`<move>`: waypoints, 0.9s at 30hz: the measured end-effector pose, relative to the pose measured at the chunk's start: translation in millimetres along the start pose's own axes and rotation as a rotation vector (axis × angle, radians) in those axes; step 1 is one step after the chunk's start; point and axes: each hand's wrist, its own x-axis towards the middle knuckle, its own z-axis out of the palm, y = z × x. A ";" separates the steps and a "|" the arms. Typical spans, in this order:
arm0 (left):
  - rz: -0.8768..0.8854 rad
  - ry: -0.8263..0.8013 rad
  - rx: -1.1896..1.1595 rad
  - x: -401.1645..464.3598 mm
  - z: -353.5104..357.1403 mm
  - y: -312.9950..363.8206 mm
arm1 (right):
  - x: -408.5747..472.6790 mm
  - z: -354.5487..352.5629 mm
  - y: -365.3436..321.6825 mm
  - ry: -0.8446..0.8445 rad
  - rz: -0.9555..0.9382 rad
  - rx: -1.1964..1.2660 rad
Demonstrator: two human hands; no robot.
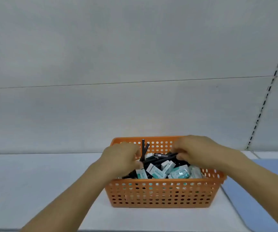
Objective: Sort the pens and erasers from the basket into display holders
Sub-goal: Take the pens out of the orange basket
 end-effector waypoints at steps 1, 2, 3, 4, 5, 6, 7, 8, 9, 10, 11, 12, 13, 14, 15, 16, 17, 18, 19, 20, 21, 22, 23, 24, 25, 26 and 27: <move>-0.024 -0.066 0.172 0.7 -0.5 0.6 | 1.9 2.6 -1.6 -0.028 0.015 -0.084; -0.029 -0.073 0.320 1.1 0.1 1.0 | 3.9 5.2 -1.5 -0.004 0.003 -0.149; -0.012 -0.108 0.414 1.5 2.9 0.8 | 5.2 10.8 -1.9 -0.006 -0.006 -0.197; -0.001 -0.140 0.478 -1.1 3.6 2.5 | 5.9 15.6 -4.6 -0.021 0.008 -0.226; 0.019 -0.156 0.477 1.5 5.1 2.5 | 7.7 18.8 -5.3 -0.028 0.013 -0.237; 0.039 -0.153 0.440 1.7 4.4 1.2 | 7.9 19.6 -5.3 -0.028 0.019 -0.232; 0.041 -0.128 0.374 2.4 0.2 -1.8 | 7.2 19.0 -2.6 -0.017 0.033 -0.215; 0.029 -0.074 0.245 2.6 -6.0 -7.6 | 5.1 17.0 2.3 0.005 0.058 -0.186; 0.006 0.005 0.062 2.5 -11.6 -14.9 | 2.3 14.5 7.7 0.046 0.081 -0.153; -0.023 0.092 -0.145 1.2 -18.1 -22.3 | -1.1 10.9 14.0 0.091 0.105 -0.121; -0.051 0.184 -0.344 -1.8 -23.9 -28.1 | -5.7 7.4 20.7 0.138 0.125 -0.085; -0.083 0.278 -0.541 -4.5 -27.0 -32.9 | -10.2 4.4 25.8 0.184 0.130 -0.023; -0.130 0.385 -0.740 -5.9 -28.2 -37.2 | -14.2 2.3 30.6 0.223 0.130 0.051; -0.179 0.485 -0.939 -7.1 -28.3 -40.2 | -17.1 1.2 33.7 0.255 0.125 0.134; -0.217 0.570 -1.124 -7.0 -26.7 -42.6 | -18.3 0.9 35.8 0.280 0.121 0.220; -0.242 0.629 -1.298 -6.3 -24.8 -42.4 | -18.8 0.8 36.8 0.289 0.125 0.305; -0.262 0.678 -1.433 -3.5 -22.2 -40.8 | -18.5 0.9 36.1 0.295 0.121 0.385; -0.292 0.718 -1.521 -0.8 -19.6 -37.2 | -17.6 1.1 33.4 0.296 0.116 0.462; -0.335 0.756 -1.563 3.2 -16.6 -32.6 | -16.2 1.0 28.8 0.303 0.108 0.549; -0.380 0.778 -1.599 6.7 -14.7 -25.7 | -14.7 0.4 22.5 0.312 0.099 0.648; -0.412 0.778 -1.658 10.0 -13.7 -17.3 | -13.0 -1.2 14.6 0.313 0.093 0.744; -0.418 0.754 -1.746 13.2 -13.1 -7.8 | -10.6 -3.0 6.6 0.305 0.085 0.820; -0.400 0.718 -1.851 16.3 -12.3 1.7 | -7.5 -5.0 -1.9 0.283 0.075 0.860; -0.378 0.679 -1.962 18.7 -11.8 10.8 | -4.0 -6.1 -10.1 0.253 0.064 0.856; -0.357 0.643 -2.076 20.5 -11.3 18.3 | 0.1 -6.3 -18.2 0.226 0.054 0.814; -0.331 0.609 -2.188 22.0 -10.5 24.9 | 4.2 -5.1 -25.9 0.208 0.053 0.760; -0.306 0.578 -2.276 23.2 -9.1 29.9 | 8.0 -4.0 -32.7 0.193 0.055 0.711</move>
